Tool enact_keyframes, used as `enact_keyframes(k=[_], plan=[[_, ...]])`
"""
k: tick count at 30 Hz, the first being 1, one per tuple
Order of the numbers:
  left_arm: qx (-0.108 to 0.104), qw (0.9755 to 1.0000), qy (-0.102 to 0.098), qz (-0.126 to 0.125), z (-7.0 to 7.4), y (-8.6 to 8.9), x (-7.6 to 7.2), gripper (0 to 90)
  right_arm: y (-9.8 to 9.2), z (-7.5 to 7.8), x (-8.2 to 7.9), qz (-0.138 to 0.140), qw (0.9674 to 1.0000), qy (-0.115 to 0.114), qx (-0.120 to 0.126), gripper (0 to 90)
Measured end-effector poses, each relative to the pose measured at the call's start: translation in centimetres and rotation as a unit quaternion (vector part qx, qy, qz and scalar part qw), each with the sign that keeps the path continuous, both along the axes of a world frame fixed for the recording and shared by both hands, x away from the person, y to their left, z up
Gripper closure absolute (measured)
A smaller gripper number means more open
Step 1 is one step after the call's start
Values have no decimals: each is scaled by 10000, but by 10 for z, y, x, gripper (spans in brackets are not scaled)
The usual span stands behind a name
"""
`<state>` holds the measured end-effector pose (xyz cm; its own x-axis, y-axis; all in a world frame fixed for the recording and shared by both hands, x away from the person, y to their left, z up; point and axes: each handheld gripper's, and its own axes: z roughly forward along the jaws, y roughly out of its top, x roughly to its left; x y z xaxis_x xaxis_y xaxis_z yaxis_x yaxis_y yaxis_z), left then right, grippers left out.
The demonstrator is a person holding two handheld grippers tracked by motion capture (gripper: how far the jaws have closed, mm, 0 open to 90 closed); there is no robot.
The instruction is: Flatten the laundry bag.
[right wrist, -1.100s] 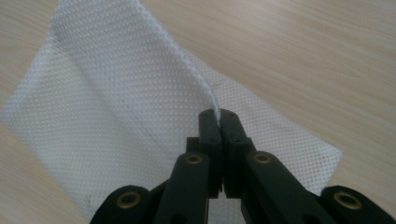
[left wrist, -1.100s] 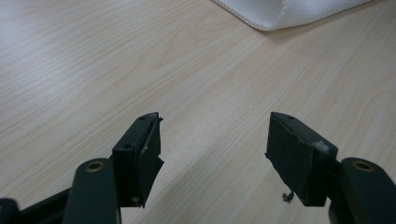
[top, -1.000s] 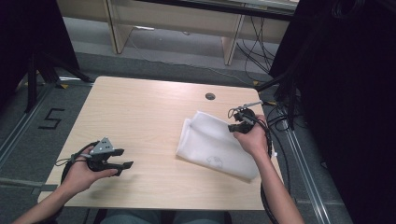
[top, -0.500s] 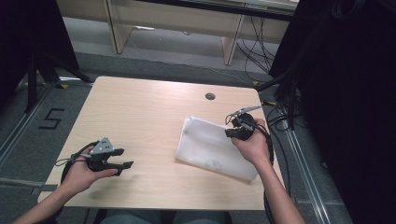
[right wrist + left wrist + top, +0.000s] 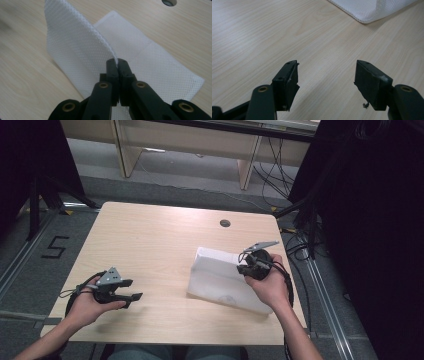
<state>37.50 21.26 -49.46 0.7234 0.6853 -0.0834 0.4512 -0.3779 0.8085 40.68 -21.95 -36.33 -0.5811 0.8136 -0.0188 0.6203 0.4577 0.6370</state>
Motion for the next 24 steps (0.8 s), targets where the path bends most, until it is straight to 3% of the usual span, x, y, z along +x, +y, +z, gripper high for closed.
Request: enact_keyframes(k=[1, 2, 5, 6, 8, 9, 11, 12, 16, 18, 19, 20, 21, 24], plan=[[-12, 10000, 10, -5, 0, -1, 0, 352, 0, 0, -1, 74, 10000, -30, -8, 899], [75, 10000, -17, -25, 0, 0, 0, 352, 3, 1, -7, 47, 9999, 110, -19, 899], [127, 9999, -34, -87, 1, 1, 1, 352, 2, 0, -8, 106, 9999, 75, -58, 899], [154, 9998, -3, -108, 1, 2, 1, 352, 3, -3, -9, 123, 9999, -57, 31, 899], [92, 9999, -3, -43, 0, 1, 0, 352, 4, -3, -12, 146, 9999, 6, 13, 899], [171, 9998, -54, -86, 1, 2, 1, 352, 5, -3, -16, 136, 9999, 0, 23, 899], [147, 9998, -24, -95, 1, 2, 1, 352, 5, -1, -19, 109, 9999, 126, -11, 899], [181, 9998, -23, -109, 1, 2, 1, 352, 5, -4, -21, 145, 9999, -16, -24, 899], [53, 10000, -17, -39, 0, 0, 0, 352, 6, -6, -27, 151, 9999, 57, 41, 899], [167, 9998, -33, -111, 1, 2, 1, 352, 6, -7, -33, 203, 9997, 133, -7, 898], [167, 9998, -33, -111, 1, 2, 1, 352, 7, -10, -34, 250, 9997, -5, -5, 898], [172, 9998, -33, -117, 1, 2, 1, 352, 7, -10, -34, 250, 9997, -5, -5, 898], [109, 9999, 46, -63, 1, 1, 0, 352, 7, -8, -37, 246, 9996, 139, -24, 898], [111, 9999, -21, -70, 0, 1, 0, 351, 6, -12, -42, 311, 9995, 72, -51, 897]])
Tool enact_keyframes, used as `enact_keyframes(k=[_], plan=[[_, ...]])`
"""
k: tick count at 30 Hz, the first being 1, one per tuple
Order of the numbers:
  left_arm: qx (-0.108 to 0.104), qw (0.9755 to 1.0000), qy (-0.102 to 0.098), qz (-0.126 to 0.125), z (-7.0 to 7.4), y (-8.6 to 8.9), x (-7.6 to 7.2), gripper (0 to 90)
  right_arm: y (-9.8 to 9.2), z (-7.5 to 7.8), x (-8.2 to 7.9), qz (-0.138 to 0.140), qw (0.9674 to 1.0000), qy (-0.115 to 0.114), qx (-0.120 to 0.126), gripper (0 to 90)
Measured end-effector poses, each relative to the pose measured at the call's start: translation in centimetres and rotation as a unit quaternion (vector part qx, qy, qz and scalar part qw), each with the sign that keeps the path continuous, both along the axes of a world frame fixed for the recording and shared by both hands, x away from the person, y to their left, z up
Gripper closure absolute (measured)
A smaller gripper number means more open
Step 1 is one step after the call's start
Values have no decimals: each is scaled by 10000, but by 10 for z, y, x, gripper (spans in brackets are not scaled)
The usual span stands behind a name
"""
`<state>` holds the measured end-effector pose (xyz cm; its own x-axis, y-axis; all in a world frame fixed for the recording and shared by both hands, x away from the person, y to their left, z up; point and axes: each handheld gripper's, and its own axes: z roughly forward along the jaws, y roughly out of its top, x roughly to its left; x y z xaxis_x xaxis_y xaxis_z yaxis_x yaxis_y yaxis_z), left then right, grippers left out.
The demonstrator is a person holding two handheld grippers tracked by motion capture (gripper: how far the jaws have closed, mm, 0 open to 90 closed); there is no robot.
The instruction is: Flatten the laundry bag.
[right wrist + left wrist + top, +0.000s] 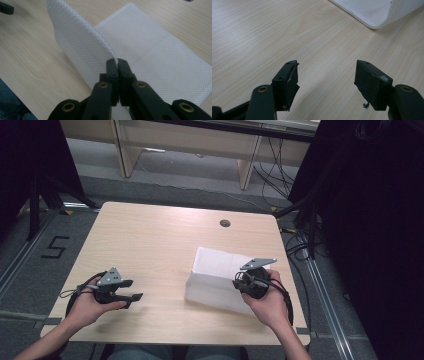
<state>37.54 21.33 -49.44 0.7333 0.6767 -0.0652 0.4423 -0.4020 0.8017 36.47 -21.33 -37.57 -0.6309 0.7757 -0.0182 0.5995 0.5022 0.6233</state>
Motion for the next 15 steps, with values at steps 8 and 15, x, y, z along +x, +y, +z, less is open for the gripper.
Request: enact_keyframes(k=[8, 15], plan=[[-7, 10000, 18, 28, 0, 0, 0, 351, 3, -9, -11, 21, 9999, 133, 59, 897], [-4, 10000, -4, 3, 0, 0, 0, 351, 6, -26, -25, 174, 9991, 374, -93, 897]])
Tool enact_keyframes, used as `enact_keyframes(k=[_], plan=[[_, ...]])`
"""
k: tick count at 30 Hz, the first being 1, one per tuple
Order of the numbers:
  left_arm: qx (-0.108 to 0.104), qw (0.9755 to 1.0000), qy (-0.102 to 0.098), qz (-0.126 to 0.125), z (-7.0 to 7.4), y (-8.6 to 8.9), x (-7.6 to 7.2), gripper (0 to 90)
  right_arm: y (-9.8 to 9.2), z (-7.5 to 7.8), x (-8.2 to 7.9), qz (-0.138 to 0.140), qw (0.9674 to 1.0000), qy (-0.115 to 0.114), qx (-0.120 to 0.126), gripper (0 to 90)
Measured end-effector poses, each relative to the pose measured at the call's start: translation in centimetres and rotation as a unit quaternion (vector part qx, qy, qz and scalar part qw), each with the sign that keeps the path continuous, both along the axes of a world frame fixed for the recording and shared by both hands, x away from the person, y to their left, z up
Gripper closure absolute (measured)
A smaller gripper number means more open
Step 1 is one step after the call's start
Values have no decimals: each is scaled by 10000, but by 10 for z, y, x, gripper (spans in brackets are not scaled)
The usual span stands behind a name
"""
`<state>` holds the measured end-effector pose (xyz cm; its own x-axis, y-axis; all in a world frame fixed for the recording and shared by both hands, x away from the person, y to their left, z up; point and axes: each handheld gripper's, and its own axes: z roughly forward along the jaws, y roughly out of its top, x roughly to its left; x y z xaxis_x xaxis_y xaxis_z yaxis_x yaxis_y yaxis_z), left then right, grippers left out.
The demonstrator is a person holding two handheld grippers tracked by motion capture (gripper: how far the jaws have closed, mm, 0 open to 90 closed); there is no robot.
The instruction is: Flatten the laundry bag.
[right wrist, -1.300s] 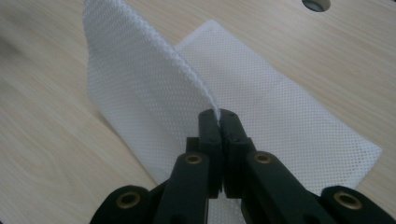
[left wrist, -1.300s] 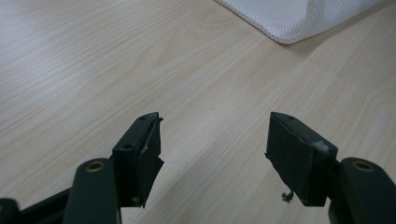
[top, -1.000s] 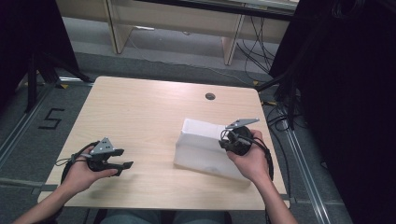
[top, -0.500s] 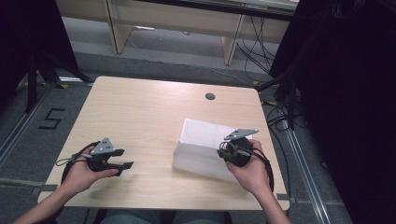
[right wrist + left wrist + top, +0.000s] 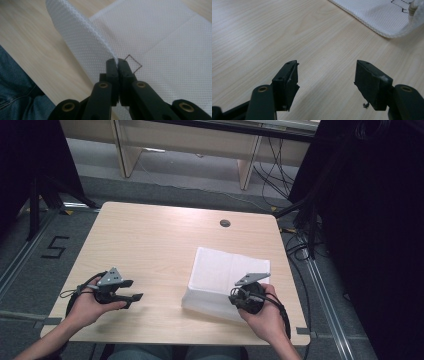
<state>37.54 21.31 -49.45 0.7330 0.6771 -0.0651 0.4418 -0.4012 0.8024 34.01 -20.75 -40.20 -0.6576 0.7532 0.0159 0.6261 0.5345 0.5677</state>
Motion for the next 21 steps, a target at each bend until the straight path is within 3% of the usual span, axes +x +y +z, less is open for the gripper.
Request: enact_keyframes(k=[1, 2, 3, 6, 7, 9, 11, 21], plan=[[-66, 10000, 12, 36, 0, -1, -1, 351, 1, -2, -1, -12, 10000, 8, 13, 897], [-79, 9999, -19, 63, -1, -1, -1, 351, 1, -5, -4, 8, 9999, 161, -3, 897], [0, 10000, -20, 21, -1, 0, 0, 351, 2, -9, -7, 19, 9997, 228, -22, 897], [-84, 9999, -15, 54, -1, -2, 0, 351, 4, -16, -11, 48, 9995, 315, -58, 896], [23, 10000, -17, -4, 0, 0, 0, 351, 6, -23, -14, 118, 9992, 384, -70, 896], [29, 10000, -19, -5, 0, 0, 0, 351, 7, -26, -15, 120, 9989, 442, -82, 896], [-84, 9999, -19, 59, -1, -1, 0, 351, 10, -35, -17, 238, 9982, 551, -91, 896], [57, 10000, 16, -34, 0, 0, 0, 351, 24, -49, -27, 477, 9944, 946, -51, 895]])
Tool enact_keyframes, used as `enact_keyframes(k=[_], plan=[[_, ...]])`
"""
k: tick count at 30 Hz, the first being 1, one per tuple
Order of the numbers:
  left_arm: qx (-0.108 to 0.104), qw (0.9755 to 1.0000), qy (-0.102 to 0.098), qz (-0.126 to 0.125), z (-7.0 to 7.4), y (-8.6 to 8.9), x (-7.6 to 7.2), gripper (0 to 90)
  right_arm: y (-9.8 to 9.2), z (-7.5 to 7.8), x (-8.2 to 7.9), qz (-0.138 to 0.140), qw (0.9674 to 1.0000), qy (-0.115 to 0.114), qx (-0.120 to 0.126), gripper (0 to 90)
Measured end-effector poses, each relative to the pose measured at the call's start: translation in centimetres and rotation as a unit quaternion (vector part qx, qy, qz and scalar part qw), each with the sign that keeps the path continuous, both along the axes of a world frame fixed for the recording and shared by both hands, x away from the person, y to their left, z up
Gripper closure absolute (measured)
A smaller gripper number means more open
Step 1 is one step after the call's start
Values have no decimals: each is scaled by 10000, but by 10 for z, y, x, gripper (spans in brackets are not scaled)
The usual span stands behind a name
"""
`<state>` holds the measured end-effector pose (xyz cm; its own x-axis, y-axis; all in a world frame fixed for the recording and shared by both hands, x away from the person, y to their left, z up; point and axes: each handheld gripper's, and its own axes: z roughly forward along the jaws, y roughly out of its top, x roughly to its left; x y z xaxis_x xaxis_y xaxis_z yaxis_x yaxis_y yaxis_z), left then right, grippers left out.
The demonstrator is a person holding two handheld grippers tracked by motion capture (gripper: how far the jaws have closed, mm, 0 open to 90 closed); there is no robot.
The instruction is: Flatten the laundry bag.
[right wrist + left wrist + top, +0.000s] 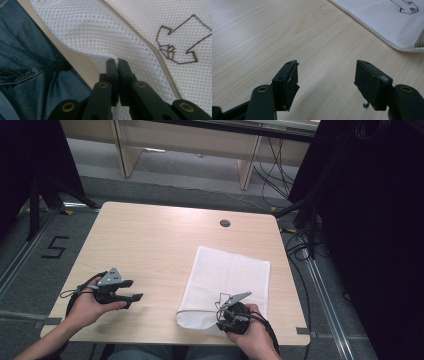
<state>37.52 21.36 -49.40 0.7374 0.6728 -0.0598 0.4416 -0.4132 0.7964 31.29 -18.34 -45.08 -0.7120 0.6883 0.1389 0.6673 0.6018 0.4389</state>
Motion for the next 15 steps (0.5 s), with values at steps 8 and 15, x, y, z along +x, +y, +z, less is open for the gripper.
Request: enact_keyframes(k=[8, 15], plan=[[-140, 9999, -33, 90, -2, -2, 0, 351, -2, 7, -3, -22, 9997, 3, 236, 771], [-59, 10000, 6, 70, -1, -1, -1, 351, -6, 42, -4, -74, 9976, -392, 571, 710]])
